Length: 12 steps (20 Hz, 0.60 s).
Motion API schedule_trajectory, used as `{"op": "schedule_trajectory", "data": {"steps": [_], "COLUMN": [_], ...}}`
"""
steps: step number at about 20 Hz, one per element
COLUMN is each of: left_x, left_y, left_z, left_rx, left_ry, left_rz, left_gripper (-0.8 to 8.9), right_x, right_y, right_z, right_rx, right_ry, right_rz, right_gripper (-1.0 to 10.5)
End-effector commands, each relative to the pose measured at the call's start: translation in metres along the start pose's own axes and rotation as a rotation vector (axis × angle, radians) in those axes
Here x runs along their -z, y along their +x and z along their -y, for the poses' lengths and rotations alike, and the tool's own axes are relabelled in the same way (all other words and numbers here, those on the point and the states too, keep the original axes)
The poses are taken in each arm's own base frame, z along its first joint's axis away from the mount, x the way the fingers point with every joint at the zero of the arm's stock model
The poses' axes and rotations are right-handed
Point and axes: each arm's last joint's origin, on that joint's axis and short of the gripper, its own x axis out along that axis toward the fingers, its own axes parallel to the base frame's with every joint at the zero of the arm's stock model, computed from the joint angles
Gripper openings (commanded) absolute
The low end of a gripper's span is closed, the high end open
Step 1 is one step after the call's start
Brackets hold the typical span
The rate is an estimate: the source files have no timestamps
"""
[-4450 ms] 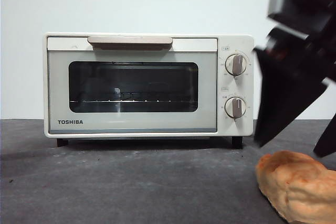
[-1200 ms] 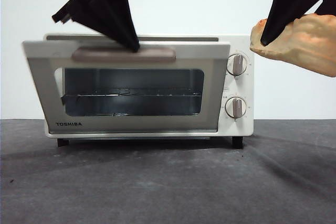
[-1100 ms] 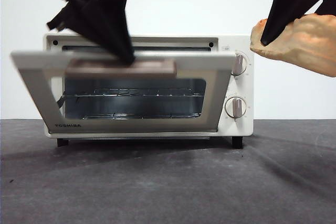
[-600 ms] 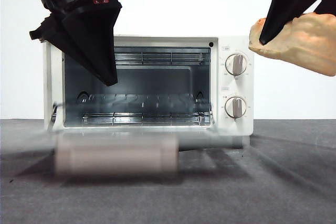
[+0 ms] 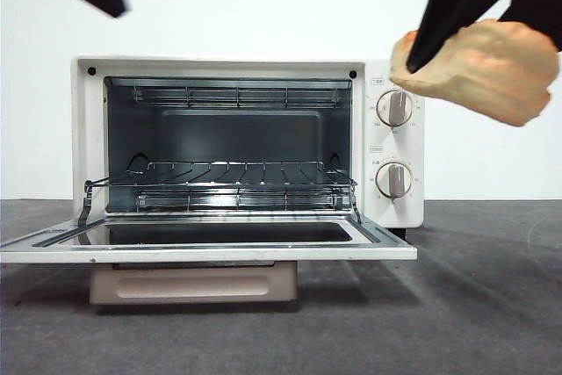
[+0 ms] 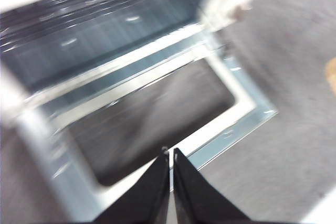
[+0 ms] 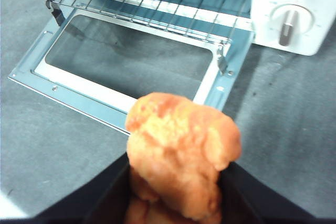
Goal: The left arm flap open the oven, the right arm pick bread and place it into oven, the left arm flap close the oven
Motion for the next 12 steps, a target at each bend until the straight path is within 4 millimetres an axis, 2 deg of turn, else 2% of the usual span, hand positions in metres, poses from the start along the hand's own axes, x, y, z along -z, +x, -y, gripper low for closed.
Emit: {"op": "schedule_trajectory", "data": {"steps": [1,4,8,10,12], "left_x": [0.019,0.051,0.087,0.101,0.103], "left_y": [-0.006,-0.015,-0.020,-0.023,-0.030], "left_z": [-0.011,-0.024,-0.031,-0.032,-0.030], "left_rx": [-0.035,-0.063,-0.066,-0.069,-0.062], "left_ry": [-0.053,-0.121,-0.191,-0.201,-0.196], "left_rz": [0.011,0.041,0.067,0.069,0.116], "left_gripper": [0.16,0.16,0.15,0.16,0.16], "right_x": [-0.013,-0.026,-0.041,-0.051,-0.062], "right_y": [0.004,0.018,0.044,0.062,0.081], "right_z": [-0.007,-0.014,-0.021,-0.026,-0.029], "right_rx": [-0.030,-0.052,-0.044,-0.054,-0.049], "right_ry": [-0.016,-0.035,-0.040,-0.040,-0.037], "right_rz": [0.022,0.004,-0.041,-0.049,-0.052], "right_gripper": [2.0,2.0,2.0,2.0,2.0]}}
